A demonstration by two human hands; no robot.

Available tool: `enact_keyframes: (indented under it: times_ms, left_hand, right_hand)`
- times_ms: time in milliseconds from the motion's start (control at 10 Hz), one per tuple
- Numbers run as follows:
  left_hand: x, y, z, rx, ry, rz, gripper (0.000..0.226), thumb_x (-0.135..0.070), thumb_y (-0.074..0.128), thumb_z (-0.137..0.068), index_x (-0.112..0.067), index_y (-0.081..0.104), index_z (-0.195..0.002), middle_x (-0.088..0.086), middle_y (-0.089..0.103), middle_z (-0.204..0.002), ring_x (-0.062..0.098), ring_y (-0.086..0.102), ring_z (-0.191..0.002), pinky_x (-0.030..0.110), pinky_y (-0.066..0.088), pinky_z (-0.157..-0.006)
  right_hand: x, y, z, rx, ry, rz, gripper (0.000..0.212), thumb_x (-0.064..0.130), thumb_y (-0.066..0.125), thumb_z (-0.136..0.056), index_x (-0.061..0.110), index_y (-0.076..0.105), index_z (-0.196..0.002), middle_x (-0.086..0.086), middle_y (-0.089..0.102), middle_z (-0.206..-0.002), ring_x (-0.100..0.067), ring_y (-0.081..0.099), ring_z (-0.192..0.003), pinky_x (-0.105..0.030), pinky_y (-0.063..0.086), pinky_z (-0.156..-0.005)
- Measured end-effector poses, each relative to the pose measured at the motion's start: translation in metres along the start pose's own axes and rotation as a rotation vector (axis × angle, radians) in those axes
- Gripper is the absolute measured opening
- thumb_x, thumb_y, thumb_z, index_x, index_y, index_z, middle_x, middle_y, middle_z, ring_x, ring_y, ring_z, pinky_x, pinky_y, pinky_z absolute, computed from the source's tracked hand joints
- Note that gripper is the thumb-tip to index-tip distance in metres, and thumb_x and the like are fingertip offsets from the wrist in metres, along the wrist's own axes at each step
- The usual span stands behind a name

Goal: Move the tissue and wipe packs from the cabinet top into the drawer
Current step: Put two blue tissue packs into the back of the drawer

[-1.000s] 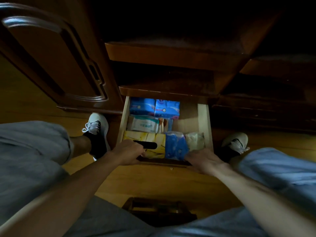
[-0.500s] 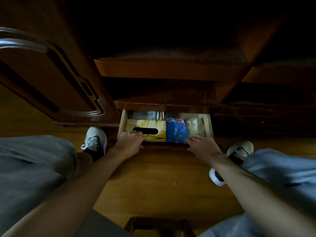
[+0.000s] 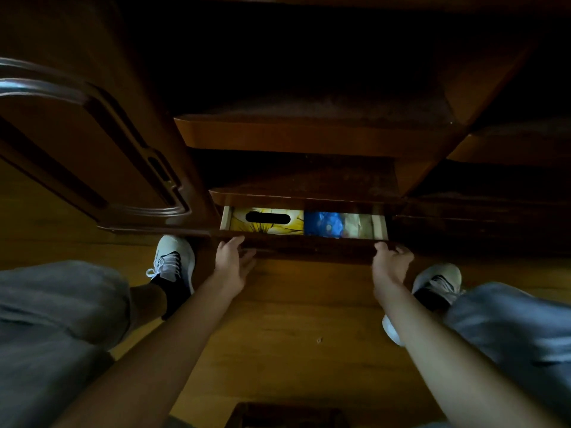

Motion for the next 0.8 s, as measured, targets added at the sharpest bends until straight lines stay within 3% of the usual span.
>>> enact_keyframes:
  times_ms: [100,200,300,400,500,600,700,800]
  left_hand:
    - [0.003,0.016,0.000,0.128,-0.044,0.193,0.042,-0.007,0.058,-0.096,-0.021,0.051,-0.135,0.009,0.060,-0.126,0.028,0.063,-0.113,0.042,0.053,-0.096]
    - [0.003,0.024,-0.004,0.149,-0.072,0.267,0.054,-0.002,0.059,-0.093,-0.020,0.046,-0.142,0.014,0.059,-0.131,0.032,0.061,-0.116,0.041,0.053,-0.098]
    - [-0.012,0.036,-0.018,0.206,-0.063,0.288,0.054,0.000,0.052,-0.096,-0.019,0.044,-0.145,0.016,0.058,-0.134,0.033,0.063,-0.116,0.044,0.051,-0.102]
    - [-0.028,0.051,-0.031,0.269,-0.032,0.249,0.056,0.003,0.043,-0.097,-0.014,0.038,-0.151,0.015,0.057,-0.135,0.032,0.063,-0.118,0.043,0.048,-0.106]
    - [-0.037,0.060,-0.042,0.235,-0.029,0.219,0.049,0.006,0.044,-0.095,-0.010,0.046,-0.141,0.016,0.052,-0.136,0.031,0.062,-0.118,0.040,0.053,-0.099]
    - [-0.036,0.063,-0.047,0.203,-0.066,0.111,0.048,0.008,0.045,-0.095,-0.011,0.044,-0.138,0.021,0.058,-0.129,0.031,0.066,-0.113,0.045,0.054,-0.099]
    - [-0.053,0.050,-0.037,0.094,-0.014,-0.359,0.030,-0.005,0.051,-0.097,-0.004,0.054,-0.127,0.016,0.070,-0.104,0.028,0.071,-0.092,0.045,0.058,-0.089]
    - [-0.099,0.035,-0.027,0.071,0.170,-0.860,0.016,-0.014,0.059,-0.096,-0.011,0.065,-0.110,0.013,0.069,-0.103,0.027,0.068,-0.086,0.038,0.055,-0.078]
  right_hand:
    - [-0.028,0.027,0.010,0.136,0.312,-0.315,0.074,0.007,0.059,-0.096,0.032,0.027,-0.158,-0.009,0.063,-0.123,-0.023,0.066,-0.110,-0.040,0.050,-0.104]
    - [-0.020,0.041,0.006,0.228,0.221,-0.177,0.066,-0.007,0.054,-0.095,0.017,0.038,-0.155,-0.019,0.057,-0.135,-0.031,0.060,-0.122,-0.035,0.045,-0.112]
    - [-0.007,0.055,-0.006,0.278,0.222,-0.133,0.064,-0.014,0.044,-0.097,0.008,0.034,-0.155,-0.021,0.046,-0.151,-0.035,0.052,-0.135,-0.040,0.045,-0.112]
    - [0.006,0.066,-0.019,0.250,0.276,-0.203,0.086,-0.021,0.042,-0.094,0.033,0.026,-0.159,-0.008,0.046,-0.154,-0.025,0.053,-0.133,-0.043,0.044,-0.113]
    - [0.015,0.084,-0.024,0.262,0.279,-0.231,0.091,-0.021,0.044,-0.093,0.036,0.022,-0.159,-0.010,0.053,-0.140,-0.021,0.058,-0.117,-0.044,0.047,-0.110]
    - [0.017,0.101,-0.019,0.326,0.304,-0.280,0.105,-0.020,0.048,-0.090,0.044,0.001,-0.159,-0.011,0.048,-0.122,-0.028,0.056,-0.115,-0.049,0.053,-0.101]
    - [0.020,0.084,-0.015,0.301,0.289,-0.096,0.087,-0.011,0.051,-0.095,0.036,0.017,-0.161,-0.010,0.052,-0.123,-0.027,0.061,-0.114,-0.046,0.057,-0.096]
    - [0.047,0.041,-0.022,0.164,0.229,-0.036,0.043,0.004,0.056,-0.100,0.016,0.058,-0.140,-0.005,0.067,-0.099,-0.020,0.070,-0.098,-0.035,0.060,-0.083]
Point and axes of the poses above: each hand's wrist, its own z-axis away from the middle knuckle, its own y-axis out of the palm, x = y × z, the point moved 10 cm from there along -z, towards the middle knuckle
